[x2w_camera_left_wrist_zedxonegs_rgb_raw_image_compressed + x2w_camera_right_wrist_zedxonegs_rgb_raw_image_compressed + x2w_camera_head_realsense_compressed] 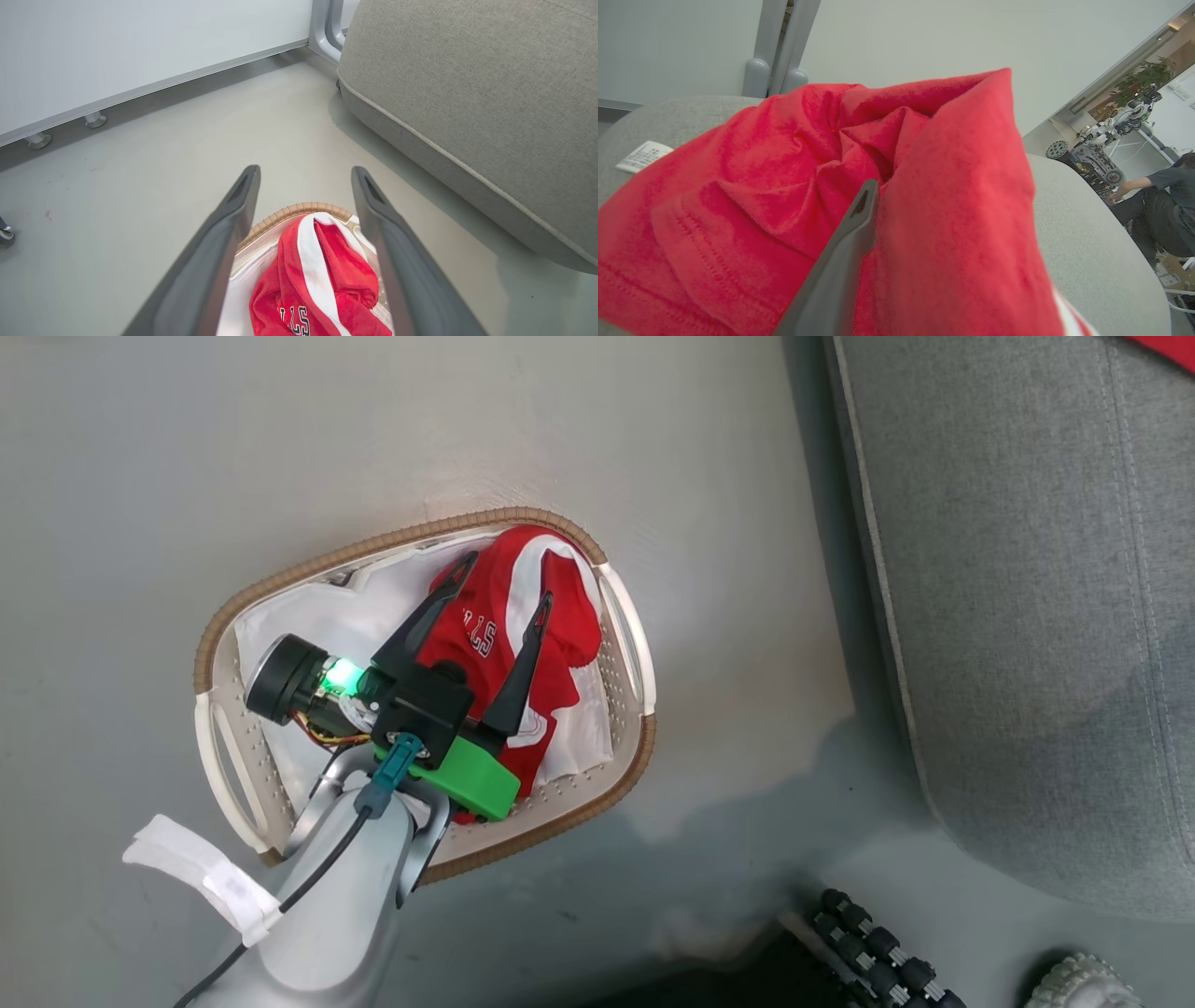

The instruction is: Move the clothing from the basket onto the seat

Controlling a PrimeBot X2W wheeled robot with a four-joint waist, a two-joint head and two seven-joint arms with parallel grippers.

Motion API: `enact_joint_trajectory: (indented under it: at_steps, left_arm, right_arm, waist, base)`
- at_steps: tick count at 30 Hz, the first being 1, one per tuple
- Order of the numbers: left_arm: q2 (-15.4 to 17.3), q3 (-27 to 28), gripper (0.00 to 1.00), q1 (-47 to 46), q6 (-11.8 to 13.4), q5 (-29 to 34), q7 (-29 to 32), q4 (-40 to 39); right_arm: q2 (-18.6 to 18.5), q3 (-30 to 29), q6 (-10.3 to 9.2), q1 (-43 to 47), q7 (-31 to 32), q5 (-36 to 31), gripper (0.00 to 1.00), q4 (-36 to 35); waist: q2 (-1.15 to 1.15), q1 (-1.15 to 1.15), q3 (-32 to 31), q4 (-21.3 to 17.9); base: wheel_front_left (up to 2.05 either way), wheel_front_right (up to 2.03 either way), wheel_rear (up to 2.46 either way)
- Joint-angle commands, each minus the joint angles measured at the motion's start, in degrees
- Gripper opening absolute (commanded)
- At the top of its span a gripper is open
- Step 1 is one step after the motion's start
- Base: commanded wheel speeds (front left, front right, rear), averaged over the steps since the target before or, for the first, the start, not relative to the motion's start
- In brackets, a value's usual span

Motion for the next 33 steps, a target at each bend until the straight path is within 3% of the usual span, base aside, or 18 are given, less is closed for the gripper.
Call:
enact_joint_trajectory:
  at_steps: [1,14,33]
  left_arm:
    - [0.00,0.21,1.00,-0.86,0.14,0.01,-0.05,0.30]
    - [-0.80,1.64,1.00,2.74,0.33,-0.93,-0.05,1.82]
    - [-3.03,11.24,1.00,10.60,2.96,-3.45,-0.05,2.05]
  right_arm:
    - [0.65,0.09,-0.05,1.58,-0.27,-0.25,1.00,0.11]
    - [7.63,-2.84,-0.05,15.50,-0.27,0.41,1.00,-5.58]
    - [17.30,8.21,-0.04,29.70,-0.27,3.99,1.00,-18.12]
  waist:
    - [0.00,0.00,-0.78,0.02]
    - [0.00,0.00,-8.96,-0.31]
    - [0.00,0.00,-22.29,3.64]
  base:
    - [0.00,0.00,0.00]
    - [0.00,0.00,0.00]
    - [0.00,0.00,0.00]
